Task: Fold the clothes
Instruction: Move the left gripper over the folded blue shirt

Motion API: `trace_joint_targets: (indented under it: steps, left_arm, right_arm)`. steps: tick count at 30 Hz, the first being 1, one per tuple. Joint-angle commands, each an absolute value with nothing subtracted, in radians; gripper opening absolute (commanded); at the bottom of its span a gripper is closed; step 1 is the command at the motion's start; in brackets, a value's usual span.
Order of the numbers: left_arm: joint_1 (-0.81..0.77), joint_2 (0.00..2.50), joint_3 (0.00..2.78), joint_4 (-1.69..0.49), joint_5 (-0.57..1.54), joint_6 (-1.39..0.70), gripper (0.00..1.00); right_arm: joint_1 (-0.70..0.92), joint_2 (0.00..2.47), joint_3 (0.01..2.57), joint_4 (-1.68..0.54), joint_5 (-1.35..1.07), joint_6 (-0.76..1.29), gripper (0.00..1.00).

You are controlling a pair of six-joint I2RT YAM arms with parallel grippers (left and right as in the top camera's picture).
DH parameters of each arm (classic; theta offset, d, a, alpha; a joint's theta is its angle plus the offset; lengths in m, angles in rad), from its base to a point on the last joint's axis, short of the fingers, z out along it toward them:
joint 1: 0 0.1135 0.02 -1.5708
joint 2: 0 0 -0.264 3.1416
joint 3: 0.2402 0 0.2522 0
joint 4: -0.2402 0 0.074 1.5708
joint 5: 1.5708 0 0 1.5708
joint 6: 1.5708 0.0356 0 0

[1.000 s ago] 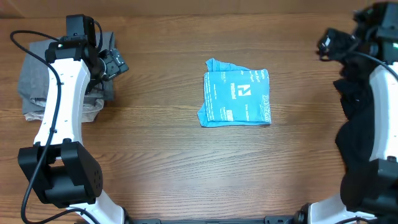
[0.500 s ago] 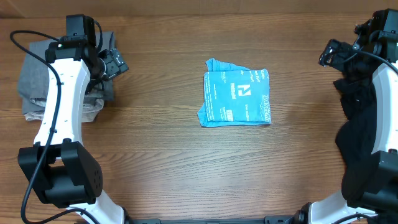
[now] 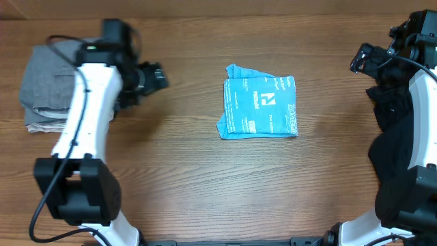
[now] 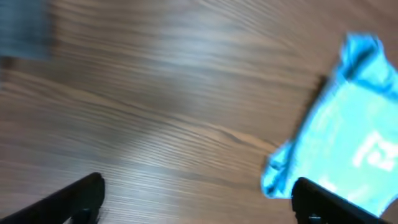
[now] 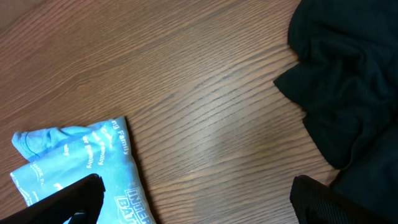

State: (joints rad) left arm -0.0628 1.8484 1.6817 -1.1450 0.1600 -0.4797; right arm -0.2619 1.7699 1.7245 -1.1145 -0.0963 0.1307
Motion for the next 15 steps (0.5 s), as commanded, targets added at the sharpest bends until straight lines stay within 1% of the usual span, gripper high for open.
trace_joint_targets:
  steps: [1,7,10,15]
  left_arm:
    - [-0.241,1.828,1.703,-1.122,0.121,-0.533,1.0]
    - [-0.458,1.883,1.703,-1.041,-0.008,-0.625,1.0]
    - [-0.525,1.939,1.703,-1.004,-0.045,-0.671,1.0]
    - [-0.585,2.053,1.703,-0.907,-0.047,-0.673,1.0]
  right_arm:
    - [-0.265,1.764,1.727,-1.11,-0.09,0.135,1.0]
    - [-0.265,1.764,1.727,-1.109,-0.09,0.135,1.0]
    - [-0.265,1.764,1.727,-1.11,-0.09,0.135,1.0]
    - [-0.265,1.764,1.727,-1.109,-0.09,0.135,1.0]
